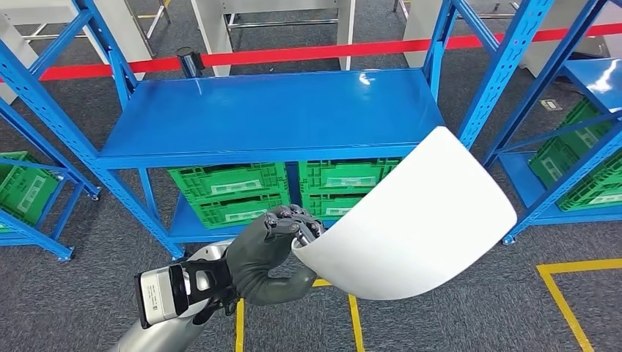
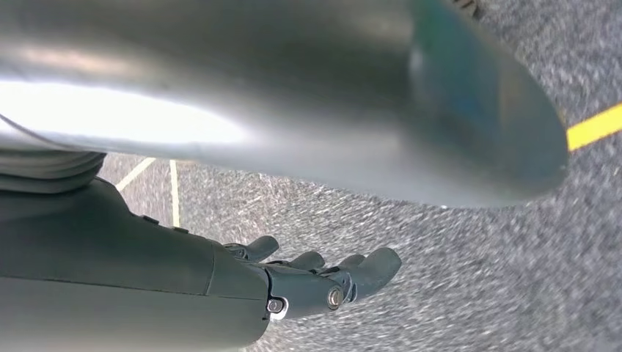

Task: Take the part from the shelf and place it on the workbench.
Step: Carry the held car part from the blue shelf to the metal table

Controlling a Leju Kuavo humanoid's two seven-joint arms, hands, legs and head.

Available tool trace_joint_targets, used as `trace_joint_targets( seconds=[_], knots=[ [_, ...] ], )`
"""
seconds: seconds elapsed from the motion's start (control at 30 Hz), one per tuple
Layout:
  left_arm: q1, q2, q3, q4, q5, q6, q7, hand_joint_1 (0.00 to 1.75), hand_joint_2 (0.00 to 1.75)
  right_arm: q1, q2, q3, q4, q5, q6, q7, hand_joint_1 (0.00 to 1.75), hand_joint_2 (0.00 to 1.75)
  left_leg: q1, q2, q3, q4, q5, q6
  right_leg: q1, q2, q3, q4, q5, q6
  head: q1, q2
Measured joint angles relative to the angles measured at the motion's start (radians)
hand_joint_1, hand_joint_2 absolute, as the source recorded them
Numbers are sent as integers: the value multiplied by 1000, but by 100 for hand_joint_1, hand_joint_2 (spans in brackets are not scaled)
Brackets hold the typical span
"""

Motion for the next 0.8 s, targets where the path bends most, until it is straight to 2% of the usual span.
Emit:
trace_joint_targets(
  seconds=[0.03, 0.1, 0.13, 0.17, 0.2, 0.27, 0.3, 0.33, 0.37, 0.43, 0.47, 0.5, 0.53, 0.57, 0.63, 0.67, 0.7, 0.77, 0.8],
  knots=[
    [0, 0, 0, 1, 0, -1, 0, 175, 175, 1, 0, -3, 0, -4, 0, -2, 0, 0, 6, 7, -11, 11, -2, -7, -6, -3, 10, -22, 19, 10, 0, 0],
    [-1, -1, 0, 4, 0, -1, 1, 175, 175, 0, 3, -8, 1, -10, 3, -7, 0, 0, 19, 23, -36, 50, -11, -28, -17, -30, 61, -119, 71, 30, 3, 0],
    [-1, -1, 0, 4, 0, -1, 1, 175, 175, -3, 5, -9, 0, -11, 5, -11, 0, 0, 23, 31, -49, 75, -22, -41, -20, -48, 75, -154, 89, 31, 7, 0],
    [-2, -1, -1, 5, 0, -2, 2, 175, 175, -5, 8, -11, -1, -11, 7, -14, 0, 0, 25, 38, -56, 95, -31, -53, -20, -59, 77, -166, 95, 23, 8, 0],
    [-2, -1, -2, 5, 0, -2, 2, 175, 175, -6, 11, -13, -2, -11, 8, -16, 0, 0, 24, 45, -56, 106, -40, -62, -18, -62, 68, -157, 94, 9, 9, 0],
    [-3, -1, -5, 6, 0, -2, 1, 175, 175, -4, 11, -18, -4, -11, 9, -17, 0, 0, 26, 58, -49, 107, -48, -73, -16, -43, 60, -154, 99, -17, 3, 0],
    [-3, 0, -7, 7, 0, -2, 2, 175, 175, -3, 11, -19, -4, -11, 10, -17, 0, 0, 28, 53, -48, 111, -58, -77, -16, -34, 57, -154, 104, -25, -1, 0],
    [-3, 0, -8, 7, 0, -2, 2, 175, 175, -3, 12, -20, -4, -11, 10, -17, 0, 0, 30, 38, -54, 133, -84, -80, -17, -25, 53, -154, 111, -32, -4, 0],
    [-3, 1, -9, 8, 0, -1, 2, 175, 175, -3, 12, -21, -4, -10, 11, -17, 0, 0, 30, 15, -68, 176, -123, -82, -17, -16, 48, -156, 118, -38, -8, 0],
    [-2, 2, -10, 9, 0, 2, 3, 175, 175, -3, 12, -21, -4, -9, 15, -18, 0, 0, 26, -26, -107, 308, -218, -79, -13, 4, 36, -157, 128, -45, -15, 0],
    [-2, 3, -10, 10, 0, 3, 4, 175, 175, -3, 12, -21, -4, -8, 17, -18, 0, 0, 23, -34, -121, 364, -249, -74, -9, 15, 30, -157, 132, -46, -17, 0],
    [-2, 4, -10, 10, 0, 4, 5, 175, 175, -3, 12, -21, -4, -7, 17, -18, 0, 0, 19, -38, -121, 392, -262, -67, -5, 27, 25, -157, 136, -47, -18, 0],
    [-2, 4, -10, 11, 0, 5, 6, 175, 175, -2, 12, -21, -4, -7, 17, -17, 0, 0, 14, -42, -103, 381, -257, -57, -1, 41, 23, -157, 139, -47, -18, 0],
    [-2, 4, -11, 11, 1, 6, 6, 175, 175, -2, 12, -21, -4, -6, 16, -17, 0, 0, 8, -50, -69, 336, -237, -44, 2, 54, 21, -157, 142, -47, -19, 0],
    [-5, 4, -11, 10, 2, 8, 7, 175, 175, -4, 15, -22, -4, -6, 14, -18, 0, 0, -3, -92, 13, 206, -194, -15, 7, 78, 21, -159, 148, -43, -18, 0],
    [-6, 4, -12, 10, 2, 8, 7, 175, 175, -5, 16, -22, -4, -6, 13, -18, 0, 0, -8, -108, 39, 161, -181, -6, 5, 89, 19, -160, 151, -39, -18, 0],
    [-7, 4, -12, 10, 3, 9, 8, 175, 175, -5, 17, -22, -4, -6, 12, -18, 0, 0, -12, -117, 52, 137, -176, -1, 2, 98, 17, -163, 155, -33, -18, 0],
    [-9, 2, -12, 10, 4, 10, 10, 175, 175, -5, 16, -23, -5, -6, 9, -18, 0, 0, -16, -101, 57, 124, -171, 0, -2, 116, 14, -173, 164, -18, -21, 0],
    [-11, -1, -12, 10, 5, 10, 11, 175, 175, -4, 17, -24, -5, -7, 7, -17, 0, 0, -14, -89, 60, 114, -165, 0, -1, 111, 12, -173, 164, -13, -21, 0]
  ],
)
